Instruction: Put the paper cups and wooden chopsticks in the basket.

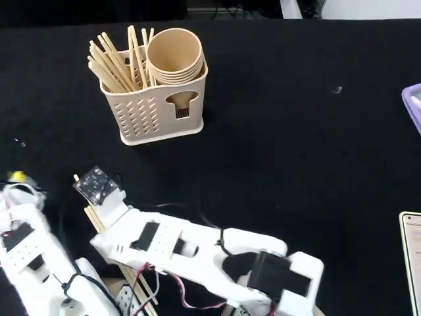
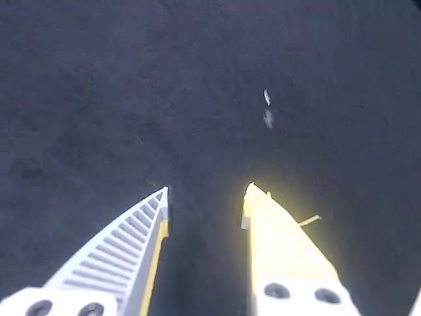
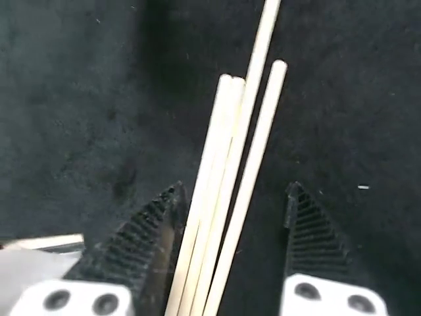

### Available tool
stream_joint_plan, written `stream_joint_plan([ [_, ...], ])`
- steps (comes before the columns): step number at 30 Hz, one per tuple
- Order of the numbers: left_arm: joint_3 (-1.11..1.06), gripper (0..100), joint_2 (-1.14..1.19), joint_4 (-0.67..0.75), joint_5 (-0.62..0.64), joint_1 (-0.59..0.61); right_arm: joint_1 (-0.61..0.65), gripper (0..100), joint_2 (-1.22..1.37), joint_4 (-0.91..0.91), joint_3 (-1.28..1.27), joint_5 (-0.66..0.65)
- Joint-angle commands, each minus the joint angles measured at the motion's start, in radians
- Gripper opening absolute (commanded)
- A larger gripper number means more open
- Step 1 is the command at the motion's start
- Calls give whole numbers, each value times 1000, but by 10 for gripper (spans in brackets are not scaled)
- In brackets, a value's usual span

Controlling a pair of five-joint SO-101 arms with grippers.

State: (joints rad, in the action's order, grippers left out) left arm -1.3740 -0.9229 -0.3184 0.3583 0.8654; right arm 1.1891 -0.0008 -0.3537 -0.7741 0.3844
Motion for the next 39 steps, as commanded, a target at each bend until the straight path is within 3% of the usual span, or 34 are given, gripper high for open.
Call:
stream_joint_plan([
  [1, 150, 188, -8, -64, 23, 105, 25, 260, 76, -71, 130, 18],
  [5, 216, 188, -8, -160, 74, 163, 9, 289, 128, -100, 183, 26],
  [12, 236, 188, -8, -175, 75, 205, 12, 283, 150, -160, 220, 15],
  [18, 232, 188, -8, -175, 75, 205, 8, 109, 202, -278, 308, -14],
  [25, 236, 188, -8, -175, 75, 206, -12, 272, 300, -417, 444, -69],
  [28, 236, 188, -8, -175, 75, 206, -14, 289, 332, -465, 490, -69],
  [32, 236, 188, -8, -175, 75, 206, -15, 229, 377, -540, 553, -71],
  [39, 236, 188, -8, -175, 75, 208, -29, 10, 470, -663, 680, -91],
])
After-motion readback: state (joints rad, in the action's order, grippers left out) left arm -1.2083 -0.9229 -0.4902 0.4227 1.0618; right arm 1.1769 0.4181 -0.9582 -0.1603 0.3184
